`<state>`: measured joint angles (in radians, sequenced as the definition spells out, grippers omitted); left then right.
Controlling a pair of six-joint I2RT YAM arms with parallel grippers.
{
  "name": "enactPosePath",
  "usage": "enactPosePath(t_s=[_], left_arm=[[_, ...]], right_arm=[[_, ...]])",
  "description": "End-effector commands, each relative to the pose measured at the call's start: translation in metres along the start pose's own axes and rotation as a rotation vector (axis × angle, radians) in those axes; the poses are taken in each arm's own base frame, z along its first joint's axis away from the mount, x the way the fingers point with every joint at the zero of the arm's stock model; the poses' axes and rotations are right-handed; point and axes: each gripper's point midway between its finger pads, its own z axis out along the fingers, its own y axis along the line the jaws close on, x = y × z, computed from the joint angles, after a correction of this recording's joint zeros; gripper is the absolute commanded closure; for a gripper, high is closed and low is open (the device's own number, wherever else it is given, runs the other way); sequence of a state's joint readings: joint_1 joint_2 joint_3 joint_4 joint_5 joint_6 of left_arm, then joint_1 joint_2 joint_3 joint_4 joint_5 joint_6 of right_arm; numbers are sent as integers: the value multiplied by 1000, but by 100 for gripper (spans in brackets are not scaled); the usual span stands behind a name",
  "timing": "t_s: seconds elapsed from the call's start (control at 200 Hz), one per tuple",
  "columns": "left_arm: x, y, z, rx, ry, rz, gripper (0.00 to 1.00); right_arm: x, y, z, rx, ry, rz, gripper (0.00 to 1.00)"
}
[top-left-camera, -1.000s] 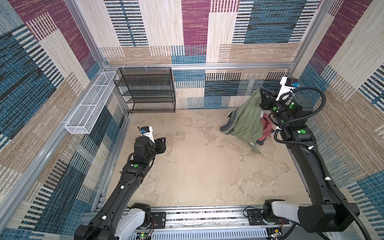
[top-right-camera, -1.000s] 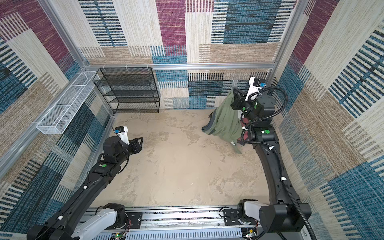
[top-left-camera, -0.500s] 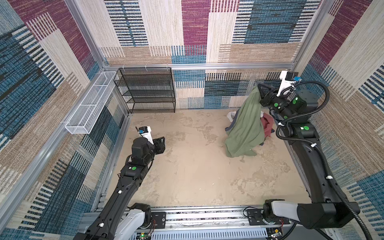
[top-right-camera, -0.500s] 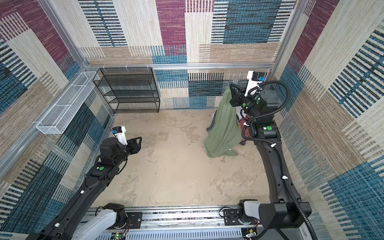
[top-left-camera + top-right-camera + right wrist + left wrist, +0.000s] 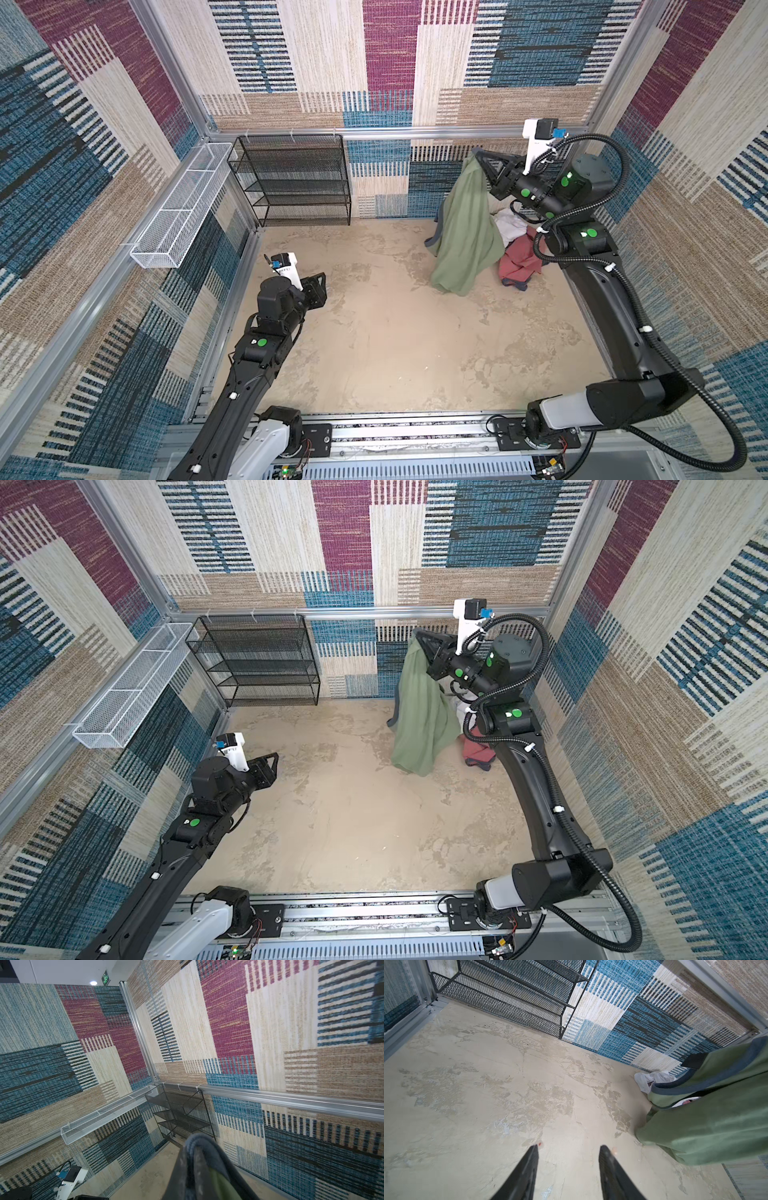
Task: Pick out a specific cloth from the pile
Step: 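Carry the green shirt with the right gripper toward the left gripper and lower it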
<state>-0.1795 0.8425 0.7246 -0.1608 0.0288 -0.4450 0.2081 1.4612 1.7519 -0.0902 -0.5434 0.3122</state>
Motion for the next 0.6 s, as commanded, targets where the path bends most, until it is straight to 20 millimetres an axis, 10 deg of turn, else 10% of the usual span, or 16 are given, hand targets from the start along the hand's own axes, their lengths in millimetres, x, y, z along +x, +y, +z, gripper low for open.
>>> enactPosePath(t_s=[0.0,0.591], left_arm=[[-2,6,-8,-43,1,0,50],[-9,8,-64,-76,-18,28,50]], right_arm=[[-4,17,15,-59,3,-18,100],[30,132,130,-373,79,9,100]])
